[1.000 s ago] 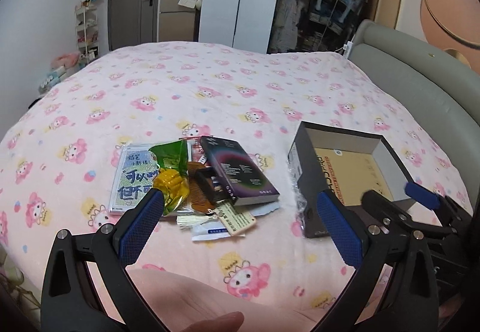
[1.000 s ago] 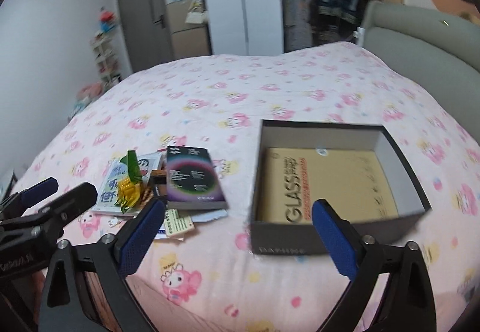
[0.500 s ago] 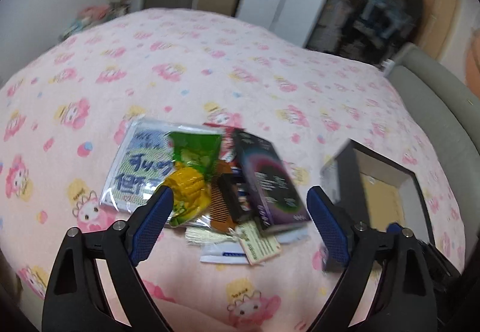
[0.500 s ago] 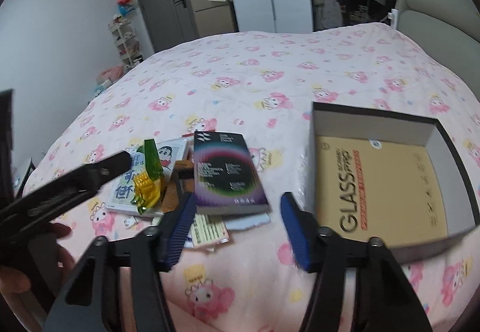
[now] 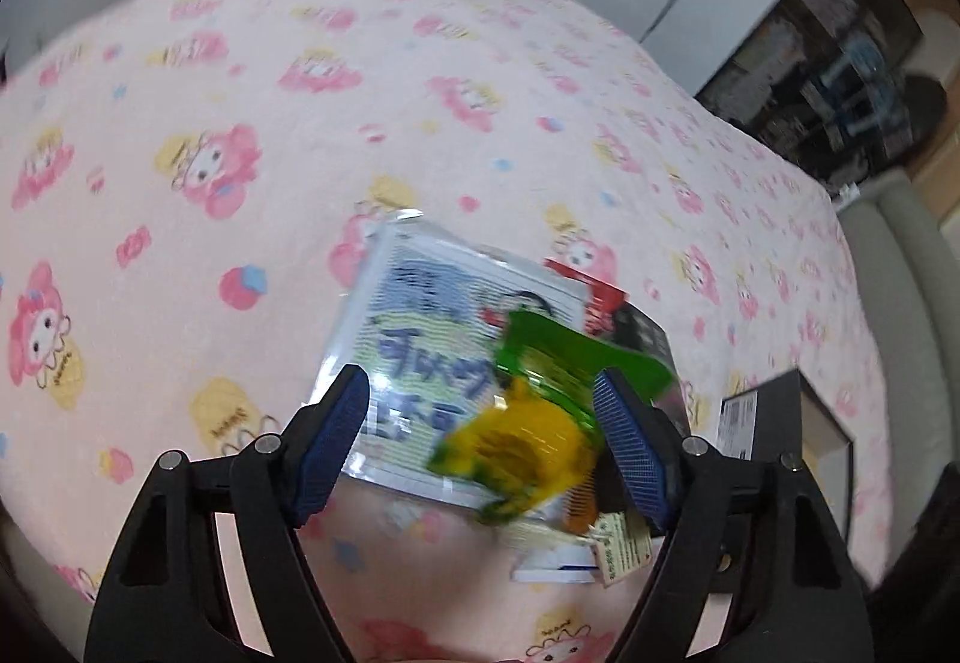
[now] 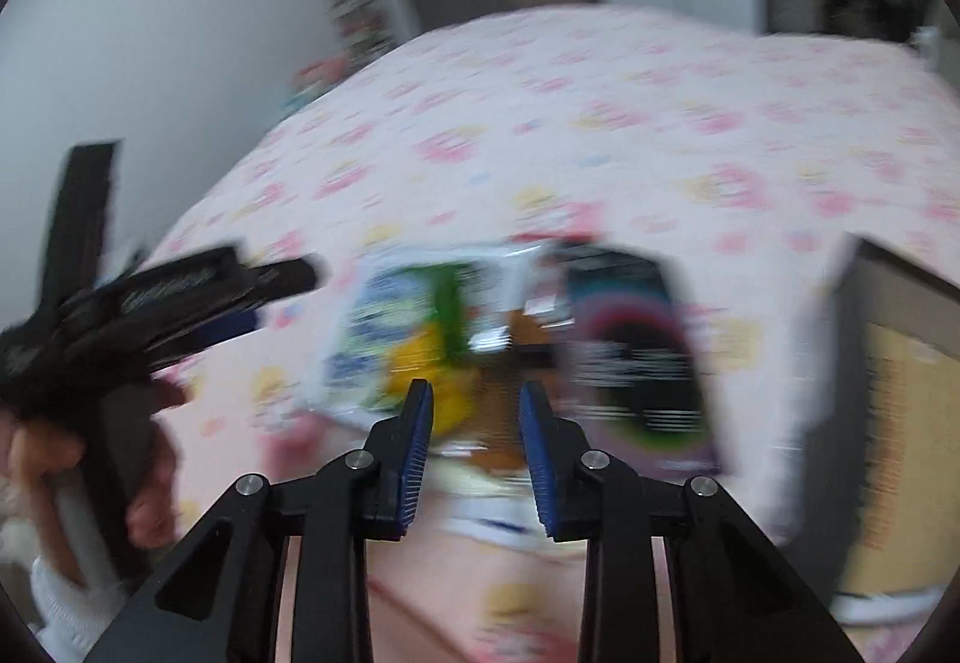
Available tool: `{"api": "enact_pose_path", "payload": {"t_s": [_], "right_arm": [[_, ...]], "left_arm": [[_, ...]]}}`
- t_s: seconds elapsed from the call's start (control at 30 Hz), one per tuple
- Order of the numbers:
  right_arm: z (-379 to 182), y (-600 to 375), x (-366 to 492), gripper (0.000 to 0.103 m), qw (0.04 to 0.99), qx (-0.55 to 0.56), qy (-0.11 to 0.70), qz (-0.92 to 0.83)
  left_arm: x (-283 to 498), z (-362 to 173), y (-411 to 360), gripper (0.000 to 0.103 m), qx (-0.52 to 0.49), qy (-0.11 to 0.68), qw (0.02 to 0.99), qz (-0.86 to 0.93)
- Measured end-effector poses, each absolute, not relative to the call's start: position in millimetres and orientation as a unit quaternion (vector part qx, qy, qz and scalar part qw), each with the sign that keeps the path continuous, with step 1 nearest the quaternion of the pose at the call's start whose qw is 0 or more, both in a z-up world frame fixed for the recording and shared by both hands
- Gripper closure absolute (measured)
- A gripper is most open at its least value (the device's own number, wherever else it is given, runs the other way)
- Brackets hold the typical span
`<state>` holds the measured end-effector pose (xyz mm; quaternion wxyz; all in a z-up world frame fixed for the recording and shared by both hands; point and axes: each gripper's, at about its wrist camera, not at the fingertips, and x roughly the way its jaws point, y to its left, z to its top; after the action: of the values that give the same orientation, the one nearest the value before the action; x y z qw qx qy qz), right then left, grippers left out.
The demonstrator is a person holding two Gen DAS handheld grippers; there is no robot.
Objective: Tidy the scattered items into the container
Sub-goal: 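Grasp the clear-bagged Shin-chan kit with the right tool and lift it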
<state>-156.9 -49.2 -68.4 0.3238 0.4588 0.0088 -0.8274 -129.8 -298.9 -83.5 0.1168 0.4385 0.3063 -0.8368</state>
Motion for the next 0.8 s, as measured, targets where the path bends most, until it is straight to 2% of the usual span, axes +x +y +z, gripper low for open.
{"api": "enact_pose_path", "payload": {"t_s": [0.3,0.5,0.67,0.7,0.8], "right_arm": [[-137,-136,-167,0.077,0.400,0.555,0.044,-0.728],[-161,-148,-183,0.081,0.379,0.572,0.064,-0.724],[-161,-143,-188,0.081,0.356,0.570,0.065,-0.738],[-161,-142,-189,0.081,0.351,0.569,0.065,-0.741],[-162,-139,-191,0.080,0.336,0.568,0.066,-0.748]], "left_arm": [[-128,-144,-339,0.029,0.510,0.324,0.101,-0.790],[-135,-176,-334,0.031,0.536,0.335,0.067,-0.772],[-136,-178,-323,0.028,0.542,0.316,0.031,-0.778],[-135,-178,-323,0.029,0.541,0.316,0.029,-0.779],[-134,-182,-331,0.040,0.539,0.332,0.038,-0.773]]}}
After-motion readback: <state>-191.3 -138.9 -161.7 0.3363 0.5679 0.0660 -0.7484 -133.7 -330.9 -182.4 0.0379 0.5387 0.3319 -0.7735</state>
